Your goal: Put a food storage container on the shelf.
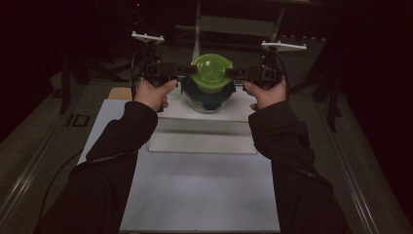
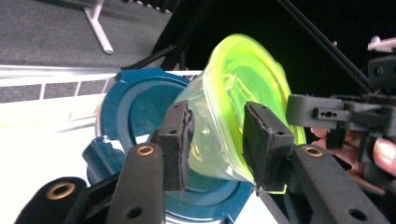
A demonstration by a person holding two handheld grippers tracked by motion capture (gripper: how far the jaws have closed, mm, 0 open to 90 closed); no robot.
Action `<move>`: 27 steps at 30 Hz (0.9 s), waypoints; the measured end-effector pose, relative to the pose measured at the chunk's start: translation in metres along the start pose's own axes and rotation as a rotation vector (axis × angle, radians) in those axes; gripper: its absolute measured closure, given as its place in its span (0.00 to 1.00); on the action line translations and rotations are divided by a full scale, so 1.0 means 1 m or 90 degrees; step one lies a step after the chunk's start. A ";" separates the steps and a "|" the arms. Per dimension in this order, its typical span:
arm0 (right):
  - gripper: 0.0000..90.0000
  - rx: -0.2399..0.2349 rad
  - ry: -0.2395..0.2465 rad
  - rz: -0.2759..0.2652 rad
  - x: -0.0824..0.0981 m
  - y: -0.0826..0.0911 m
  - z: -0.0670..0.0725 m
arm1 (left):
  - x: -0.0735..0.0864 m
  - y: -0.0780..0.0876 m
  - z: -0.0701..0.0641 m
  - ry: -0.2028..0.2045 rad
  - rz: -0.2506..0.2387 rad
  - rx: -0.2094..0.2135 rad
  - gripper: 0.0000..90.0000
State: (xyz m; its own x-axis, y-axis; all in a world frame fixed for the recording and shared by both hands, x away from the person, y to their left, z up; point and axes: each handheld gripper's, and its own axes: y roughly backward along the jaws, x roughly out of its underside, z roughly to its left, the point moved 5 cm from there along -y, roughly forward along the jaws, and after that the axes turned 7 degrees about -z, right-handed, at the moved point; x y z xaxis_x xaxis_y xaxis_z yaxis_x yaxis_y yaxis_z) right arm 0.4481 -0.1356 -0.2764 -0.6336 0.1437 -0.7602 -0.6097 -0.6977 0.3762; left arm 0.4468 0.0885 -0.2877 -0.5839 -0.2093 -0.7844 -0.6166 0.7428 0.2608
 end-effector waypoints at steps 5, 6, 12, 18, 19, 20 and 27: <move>0.59 -0.008 -0.014 -0.007 -0.002 -0.002 -0.005 | -0.002 0.003 0.000 -0.005 -0.014 0.001 0.64; 0.57 -0.005 -0.008 -0.006 -0.002 -0.003 -0.006 | -0.002 0.004 0.001 -0.002 -0.014 0.003 0.62; 0.47 -0.018 -0.001 -0.016 -0.004 0.001 -0.002 | -0.002 0.011 0.000 0.008 -0.022 0.029 0.55; 0.39 -0.014 0.043 -0.027 -0.004 0.011 0.007 | 0.003 0.021 -0.010 -0.001 -0.035 0.111 0.34; 0.39 -0.014 0.043 -0.027 -0.004 0.011 0.007 | 0.003 0.021 -0.010 -0.001 -0.035 0.111 0.31; 0.34 -0.033 0.052 -0.023 -0.002 0.013 0.011 | 0.006 0.023 -0.014 -0.011 -0.029 0.126 0.28; 0.28 -0.063 0.086 -0.017 0.014 0.017 0.020 | 0.021 0.026 -0.024 -0.050 -0.018 0.170 0.02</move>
State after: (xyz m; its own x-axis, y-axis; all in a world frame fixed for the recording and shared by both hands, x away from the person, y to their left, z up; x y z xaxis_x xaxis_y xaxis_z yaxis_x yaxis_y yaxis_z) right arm 0.4196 -0.1309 -0.2697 -0.5441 0.0718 -0.8360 -0.5711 -0.7616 0.3063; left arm 0.4057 0.0882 -0.2838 -0.5194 -0.1907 -0.8330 -0.4649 0.8809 0.0882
